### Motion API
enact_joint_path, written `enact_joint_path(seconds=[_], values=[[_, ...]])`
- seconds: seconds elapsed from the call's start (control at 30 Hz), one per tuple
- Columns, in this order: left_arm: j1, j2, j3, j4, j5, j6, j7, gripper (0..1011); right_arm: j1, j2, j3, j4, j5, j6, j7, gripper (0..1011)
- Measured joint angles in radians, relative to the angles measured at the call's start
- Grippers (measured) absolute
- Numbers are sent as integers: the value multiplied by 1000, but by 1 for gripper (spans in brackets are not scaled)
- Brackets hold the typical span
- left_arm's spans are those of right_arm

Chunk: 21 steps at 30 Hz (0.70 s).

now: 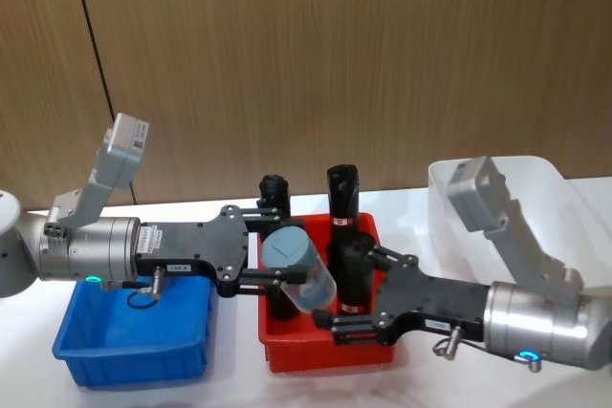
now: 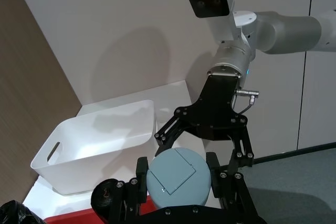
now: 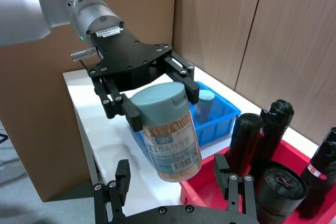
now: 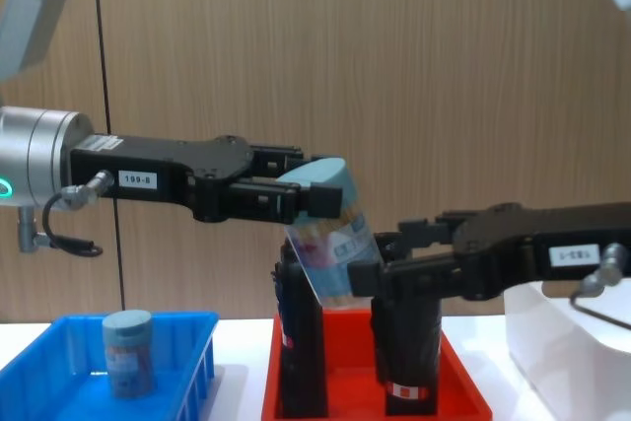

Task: Pick the cotton swabs from the blue box and place them into the white box.

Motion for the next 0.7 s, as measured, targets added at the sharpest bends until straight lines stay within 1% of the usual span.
enact_joint_path(seconds=[0.37,0.7], values=[[0,0,0,0,0,0,0,670,35,-33,-29,43,-37,1,-9,1002],[0,0,0,0,0,0,0,670,62,-55,-46,73,-59,0,-21,1002]])
